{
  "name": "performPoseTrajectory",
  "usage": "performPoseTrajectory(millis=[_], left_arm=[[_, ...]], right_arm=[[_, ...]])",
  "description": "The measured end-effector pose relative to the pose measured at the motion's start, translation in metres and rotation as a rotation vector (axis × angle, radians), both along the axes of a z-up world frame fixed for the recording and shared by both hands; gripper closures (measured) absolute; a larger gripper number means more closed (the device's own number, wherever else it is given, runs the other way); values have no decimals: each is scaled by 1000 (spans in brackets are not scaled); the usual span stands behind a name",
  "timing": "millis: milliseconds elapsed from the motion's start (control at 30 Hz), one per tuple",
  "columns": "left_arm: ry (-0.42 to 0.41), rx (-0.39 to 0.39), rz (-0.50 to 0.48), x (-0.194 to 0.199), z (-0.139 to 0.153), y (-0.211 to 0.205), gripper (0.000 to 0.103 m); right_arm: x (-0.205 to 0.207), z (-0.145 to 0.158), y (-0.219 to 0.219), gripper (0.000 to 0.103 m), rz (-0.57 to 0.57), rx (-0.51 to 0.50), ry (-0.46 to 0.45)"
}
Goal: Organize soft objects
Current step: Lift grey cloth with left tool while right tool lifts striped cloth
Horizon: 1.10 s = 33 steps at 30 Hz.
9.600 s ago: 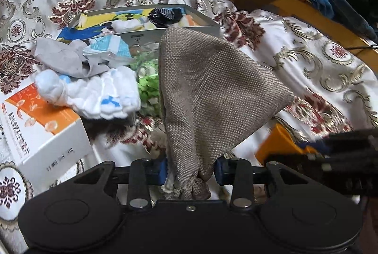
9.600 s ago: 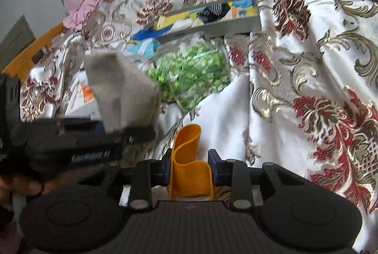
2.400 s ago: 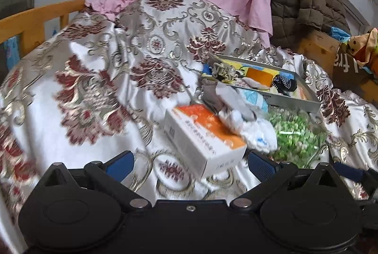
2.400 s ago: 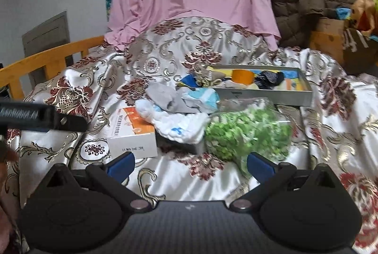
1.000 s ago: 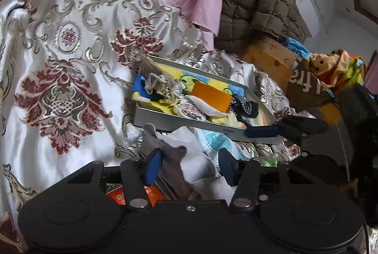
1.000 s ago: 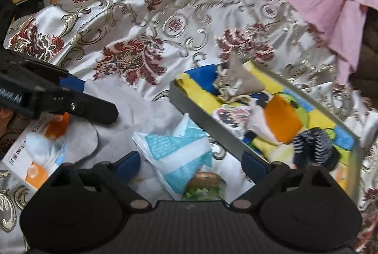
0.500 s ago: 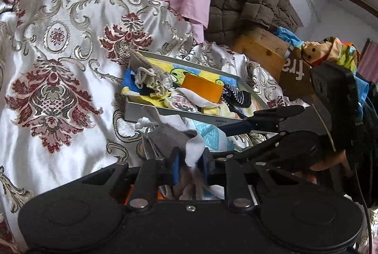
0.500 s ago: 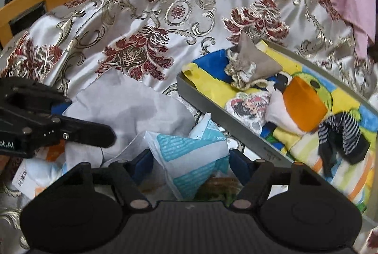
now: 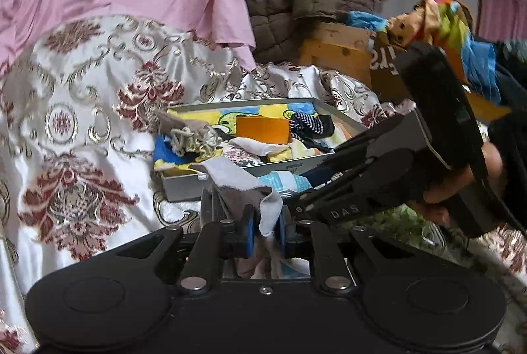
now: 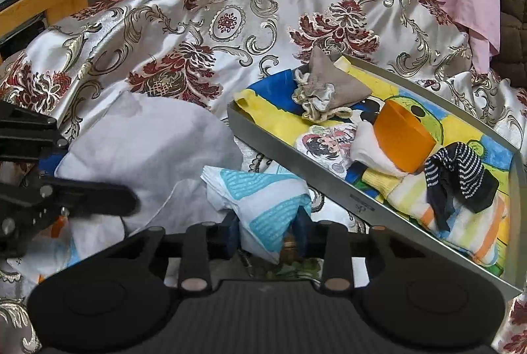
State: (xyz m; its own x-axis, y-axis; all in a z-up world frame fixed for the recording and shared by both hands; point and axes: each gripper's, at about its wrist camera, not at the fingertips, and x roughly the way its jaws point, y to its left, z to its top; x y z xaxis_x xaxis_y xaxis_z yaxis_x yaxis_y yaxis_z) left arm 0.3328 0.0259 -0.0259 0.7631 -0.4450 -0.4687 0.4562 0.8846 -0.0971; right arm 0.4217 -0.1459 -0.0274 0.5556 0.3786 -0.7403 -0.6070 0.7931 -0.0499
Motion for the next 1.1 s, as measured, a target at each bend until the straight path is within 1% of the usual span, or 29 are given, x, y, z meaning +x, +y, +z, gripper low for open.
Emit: performPoseTrajectory(millis=[100,167,300,567,633,700,767,933,967,1033,1100], left_arm=[[-28,40,-9,-4,0,-5,86],[-41,52,-9,-6,0,-7,86],[-64,68,-16,-10,3,-11,80],[-140,159,-41,-22,3,-25,79],[-153,169,-43,-24,3,-26,79],[-173,181,-51,-26,5,-28,75],[-187,191,-55,-28,6,-30,73],[-212,228,-58,-32,3,-34,72],[-231,242,-51,-34,3,-36,72],[-295,298,-65,-42,4,-42,72],[-312,347,-75,-46,2,-48,72]], right_arm=[[-1,0,1,66,-1,-3,-6],[-2,0,0,66,-2,4,-7],[-4,1,-1,67,-6,10,-11],[-4,1,-1,67,-8,13,-11],[-4,1,-1,67,-8,14,-10],[-4,1,-1,67,-8,13,-11],[-3,1,-1,67,-7,12,-11],[-3,1,-1,67,-7,12,-10],[-3,1,-1,67,-6,12,-10],[-3,1,-1,67,-7,12,-10],[-3,0,-1,67,-8,10,-11]])
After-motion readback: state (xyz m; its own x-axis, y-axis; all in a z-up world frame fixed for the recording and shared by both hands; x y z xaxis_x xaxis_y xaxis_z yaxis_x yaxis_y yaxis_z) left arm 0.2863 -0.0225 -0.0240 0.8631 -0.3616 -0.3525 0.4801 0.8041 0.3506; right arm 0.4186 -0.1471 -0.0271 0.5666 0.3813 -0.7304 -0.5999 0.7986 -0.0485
